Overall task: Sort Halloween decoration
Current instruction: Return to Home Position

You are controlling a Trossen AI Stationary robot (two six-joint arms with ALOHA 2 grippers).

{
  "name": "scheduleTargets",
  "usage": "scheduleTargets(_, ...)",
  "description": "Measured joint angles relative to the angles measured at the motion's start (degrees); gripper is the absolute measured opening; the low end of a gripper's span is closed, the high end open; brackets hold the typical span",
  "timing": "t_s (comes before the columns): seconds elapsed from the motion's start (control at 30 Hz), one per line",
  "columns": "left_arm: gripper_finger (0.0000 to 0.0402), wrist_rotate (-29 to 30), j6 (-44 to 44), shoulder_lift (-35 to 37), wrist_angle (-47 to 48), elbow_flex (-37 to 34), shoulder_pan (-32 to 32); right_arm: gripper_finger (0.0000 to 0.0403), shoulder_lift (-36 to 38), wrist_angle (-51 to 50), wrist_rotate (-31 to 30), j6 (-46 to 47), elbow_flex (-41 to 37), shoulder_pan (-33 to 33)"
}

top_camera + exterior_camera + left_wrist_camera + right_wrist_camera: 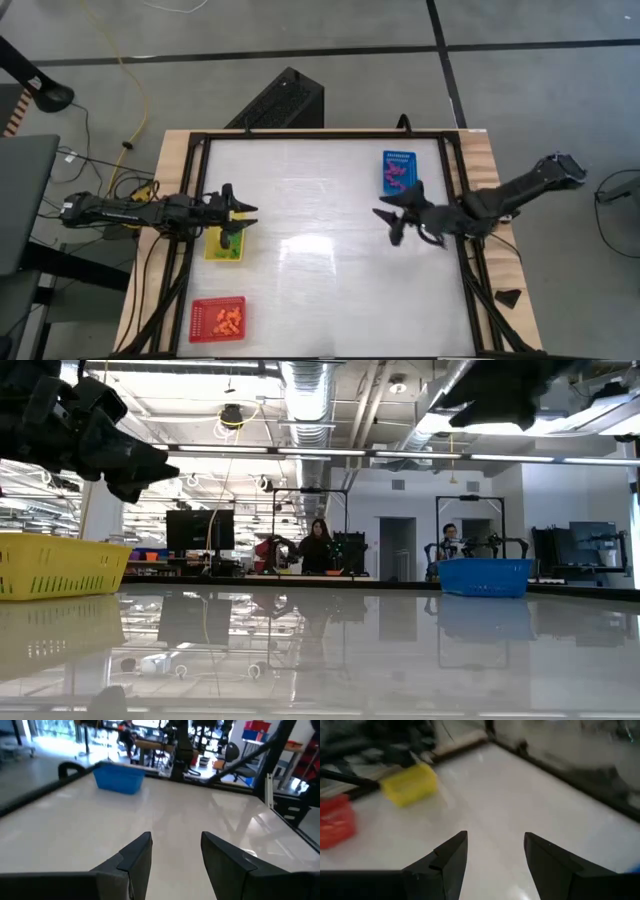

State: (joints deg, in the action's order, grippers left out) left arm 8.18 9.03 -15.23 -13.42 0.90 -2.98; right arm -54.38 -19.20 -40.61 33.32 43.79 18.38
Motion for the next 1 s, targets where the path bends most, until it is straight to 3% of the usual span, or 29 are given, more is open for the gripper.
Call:
scheduleTargets(0.1, 0.0160, 0.6, -4.1, 1.3, -1.2, -0.3, 0.0, 0.0224, 4.4, 10.5, -5.6, -3.9, -7.7, 6.1)
scheduleTargets(0.17, 0.0160, 1.0, -6.0, 1.9, -1.2, -0.3, 0.0, 0.0224, 7.0, 19.3, -5.6, -6.8, -13.7, 7.1)
scheduleTargets(0.27, 0.0160, 1.7, -8.3, 3.0, -1.1, -0.3, 0.0, 0.0224, 10.6, 32.9, -0.7, -12.4, -22.1, 6.1)
scheduleTargets(0.37, 0.0160, 1.7, -9.6, 4.1, -1.1, -0.3, 0.0, 0.0224, 15.5, 40.1, 4.8, -16.5, -28.4, 3.8)
scheduleTargets(0.67, 0.0160, 1.4, -9.9, 4.4, 2.8, -0.3, 0.0, 0.0223, 32.8, 42.1, 19.4, -18.4, -38.6, -5.9)
scheduleTargets(1.0, 0.0160, 1.5, -11.1, 4.4, 6.6, -0.4, 0.0, 0.0223, 38.9, 36.8, 20.3, -18.8, -42.6, -11.4)
